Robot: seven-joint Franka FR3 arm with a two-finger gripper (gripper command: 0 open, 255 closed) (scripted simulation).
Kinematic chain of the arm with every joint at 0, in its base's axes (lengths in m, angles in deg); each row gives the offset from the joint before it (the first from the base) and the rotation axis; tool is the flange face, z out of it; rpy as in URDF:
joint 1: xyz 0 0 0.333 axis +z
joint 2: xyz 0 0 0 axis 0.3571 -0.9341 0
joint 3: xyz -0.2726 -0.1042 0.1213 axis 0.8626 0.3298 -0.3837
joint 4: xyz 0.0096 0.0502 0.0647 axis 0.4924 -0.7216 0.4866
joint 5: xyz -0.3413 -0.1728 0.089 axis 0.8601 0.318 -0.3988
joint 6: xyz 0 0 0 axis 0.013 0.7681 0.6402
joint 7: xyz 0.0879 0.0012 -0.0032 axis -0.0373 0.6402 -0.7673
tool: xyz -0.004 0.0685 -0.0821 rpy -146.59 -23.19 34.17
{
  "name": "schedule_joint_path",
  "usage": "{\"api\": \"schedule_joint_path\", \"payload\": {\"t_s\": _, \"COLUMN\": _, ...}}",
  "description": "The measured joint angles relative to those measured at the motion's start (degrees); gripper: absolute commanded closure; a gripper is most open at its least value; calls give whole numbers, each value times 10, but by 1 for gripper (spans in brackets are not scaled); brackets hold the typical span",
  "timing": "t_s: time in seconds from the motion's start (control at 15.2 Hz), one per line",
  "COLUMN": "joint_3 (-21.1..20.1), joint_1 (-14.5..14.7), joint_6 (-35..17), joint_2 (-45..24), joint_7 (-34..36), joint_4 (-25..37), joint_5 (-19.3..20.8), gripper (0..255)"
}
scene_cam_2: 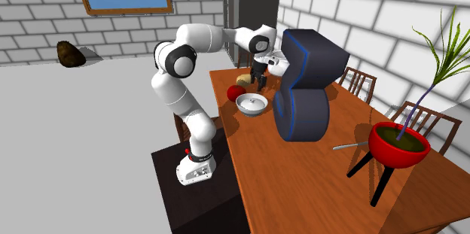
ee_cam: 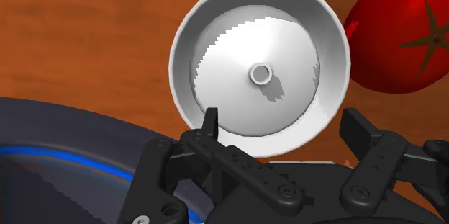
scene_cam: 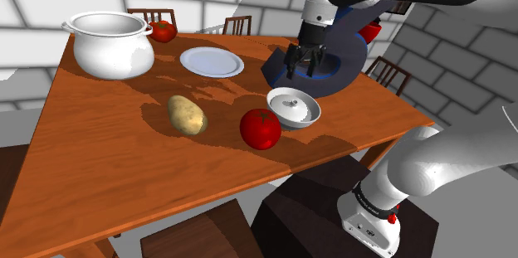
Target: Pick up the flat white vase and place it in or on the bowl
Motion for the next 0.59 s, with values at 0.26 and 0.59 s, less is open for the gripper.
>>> {"api": "schedule_joint_path", "payload": {"t_s": 0.26, "joint_3": 3, "joint_1": -2, "joint_6": 44, "joint_2": -5, "joint_7": 1, "joint_4": 49, "joint_5": 2, "gripper": 0}}
{"api": "schedule_joint_path", "payload": {"t_s": 0.59, "joint_3": 3, "joint_1": -2, "joint_6": 48, "joint_2": -7, "joint_7": 2, "joint_4": 54, "joint_5": 3, "gripper": 0}}
